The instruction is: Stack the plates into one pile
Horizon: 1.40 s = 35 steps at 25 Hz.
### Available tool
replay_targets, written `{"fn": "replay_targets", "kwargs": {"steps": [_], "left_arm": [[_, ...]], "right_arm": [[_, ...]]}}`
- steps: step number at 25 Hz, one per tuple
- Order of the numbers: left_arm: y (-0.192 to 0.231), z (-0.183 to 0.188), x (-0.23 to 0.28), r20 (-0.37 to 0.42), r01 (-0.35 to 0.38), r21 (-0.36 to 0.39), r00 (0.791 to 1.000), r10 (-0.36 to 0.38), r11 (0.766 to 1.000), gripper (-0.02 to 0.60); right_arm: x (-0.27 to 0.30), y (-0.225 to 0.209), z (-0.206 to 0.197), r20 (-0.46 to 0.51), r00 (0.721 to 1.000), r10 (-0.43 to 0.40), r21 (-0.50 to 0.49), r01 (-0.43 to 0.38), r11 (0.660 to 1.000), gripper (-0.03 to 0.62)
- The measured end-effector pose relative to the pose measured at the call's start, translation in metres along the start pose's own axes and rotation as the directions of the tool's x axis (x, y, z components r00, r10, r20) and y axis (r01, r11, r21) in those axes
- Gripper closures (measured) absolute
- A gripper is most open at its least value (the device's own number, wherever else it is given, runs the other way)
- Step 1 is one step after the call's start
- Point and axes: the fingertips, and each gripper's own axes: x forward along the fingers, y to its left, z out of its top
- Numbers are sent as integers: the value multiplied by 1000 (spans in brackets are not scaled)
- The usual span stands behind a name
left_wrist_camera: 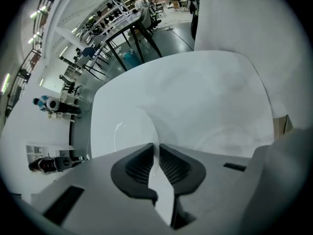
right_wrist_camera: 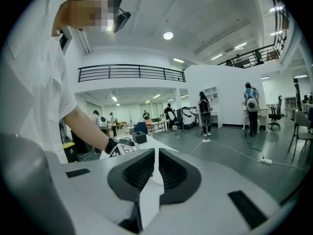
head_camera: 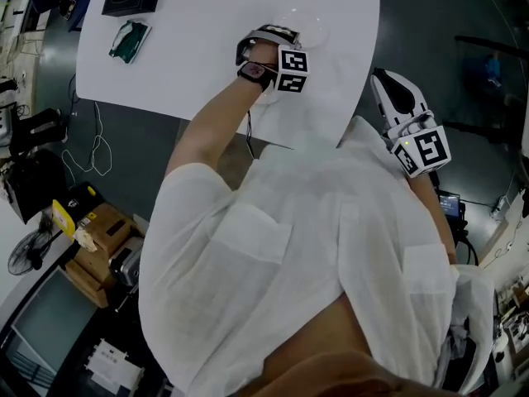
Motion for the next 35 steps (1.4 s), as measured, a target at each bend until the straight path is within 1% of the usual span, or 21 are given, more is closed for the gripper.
{"fn": "replay_targets", "kwargs": {"steps": [2,5,9,15,20,26,29,32,35], "left_arm": [[-12,-12,-6,-7,1,-12,1000,-1,1000,539],[-24,-22,-13,-9,1,-52,1000,-2,999,540],[-35,-24,-26,-1,-5,-110,1000,5,994,545],[-52,-23,-55,8,-42,-178,999,44,983,552],[-76,-26,-73,1,-80,-204,997,82,976,554],[-107,-27,-75,-34,-119,-221,993,114,968,552],[-122,-28,-72,-50,-132,-241,991,123,962,548],[-138,-26,-67,-61,-134,-260,991,122,956,541],[-154,-23,-65,-62,-114,-287,993,100,951,534]], "right_arm": [[8,12,1,1,1000,21,-6,-21,1000,562],[15,21,2,2,999,50,-11,-50,999,562],[19,31,4,6,997,82,-19,-82,996,562],[22,48,9,11,993,121,-35,-120,992,562],[21,61,17,15,992,128,-48,-127,991,562],[19,71,20,15,988,153,-62,-151,987,562],[19,76,18,10,986,168,-71,-166,983,562],[19,81,17,7,984,178,-77,-177,981,562],[18,88,20,8,983,186,-77,-185,980,562]]}}
